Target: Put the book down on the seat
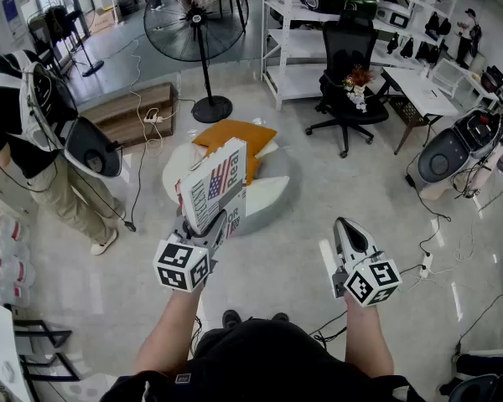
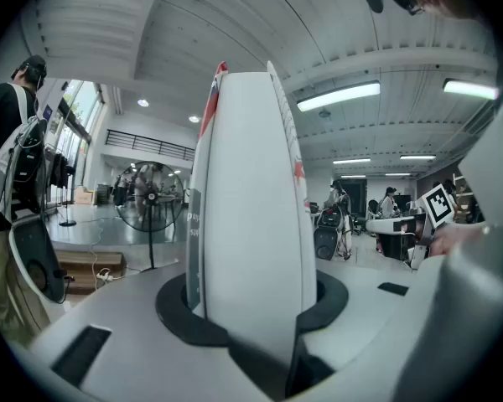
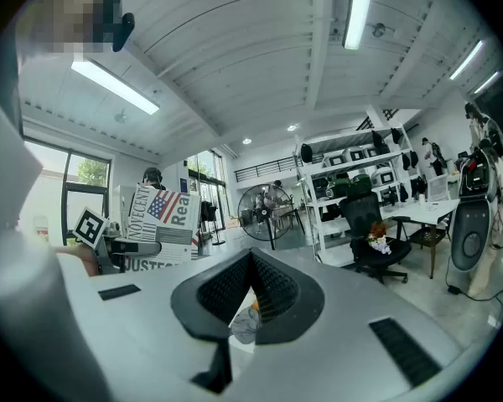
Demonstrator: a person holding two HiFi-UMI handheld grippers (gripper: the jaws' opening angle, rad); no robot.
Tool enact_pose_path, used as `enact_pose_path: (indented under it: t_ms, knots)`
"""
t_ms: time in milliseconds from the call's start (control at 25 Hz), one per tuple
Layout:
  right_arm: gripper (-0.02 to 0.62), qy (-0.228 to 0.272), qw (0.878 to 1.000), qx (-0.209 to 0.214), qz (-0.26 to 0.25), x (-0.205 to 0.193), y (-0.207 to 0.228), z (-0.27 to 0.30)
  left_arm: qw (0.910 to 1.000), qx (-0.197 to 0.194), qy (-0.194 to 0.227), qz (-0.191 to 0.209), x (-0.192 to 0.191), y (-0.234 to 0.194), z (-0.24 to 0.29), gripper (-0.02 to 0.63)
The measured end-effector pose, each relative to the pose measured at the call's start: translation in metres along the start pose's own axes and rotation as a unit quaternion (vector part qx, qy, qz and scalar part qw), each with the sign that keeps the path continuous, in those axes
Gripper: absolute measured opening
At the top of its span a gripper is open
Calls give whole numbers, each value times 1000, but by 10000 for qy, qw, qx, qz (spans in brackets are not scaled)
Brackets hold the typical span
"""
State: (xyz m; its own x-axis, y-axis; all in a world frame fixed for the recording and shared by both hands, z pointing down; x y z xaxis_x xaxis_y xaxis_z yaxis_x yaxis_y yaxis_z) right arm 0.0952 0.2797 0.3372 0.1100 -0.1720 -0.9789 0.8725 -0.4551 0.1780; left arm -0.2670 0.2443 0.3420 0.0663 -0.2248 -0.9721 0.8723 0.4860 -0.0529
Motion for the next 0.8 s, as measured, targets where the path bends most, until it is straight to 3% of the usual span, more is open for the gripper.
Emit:
enact_pose_path:
  t_ms: [440,800]
  knots:
    - [6,-14,10000,47,26,-7,3,4,9999,-28,-134,28,-6,1,4,156]
    - [8,92,9997,201,110,-7,20,-15,9997,-49,-194,134,-3,31,10,158]
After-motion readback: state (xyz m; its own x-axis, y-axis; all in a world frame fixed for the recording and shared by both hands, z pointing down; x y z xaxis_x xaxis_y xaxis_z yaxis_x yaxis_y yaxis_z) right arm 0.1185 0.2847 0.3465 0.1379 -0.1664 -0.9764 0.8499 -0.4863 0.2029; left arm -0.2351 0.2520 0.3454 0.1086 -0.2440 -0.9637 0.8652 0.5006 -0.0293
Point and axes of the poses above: the fingertips, and each gripper's own axes: z forward along the fingers, y to its right, x out of its top, the point moved 9 cm from there along -z, backward along the fingers
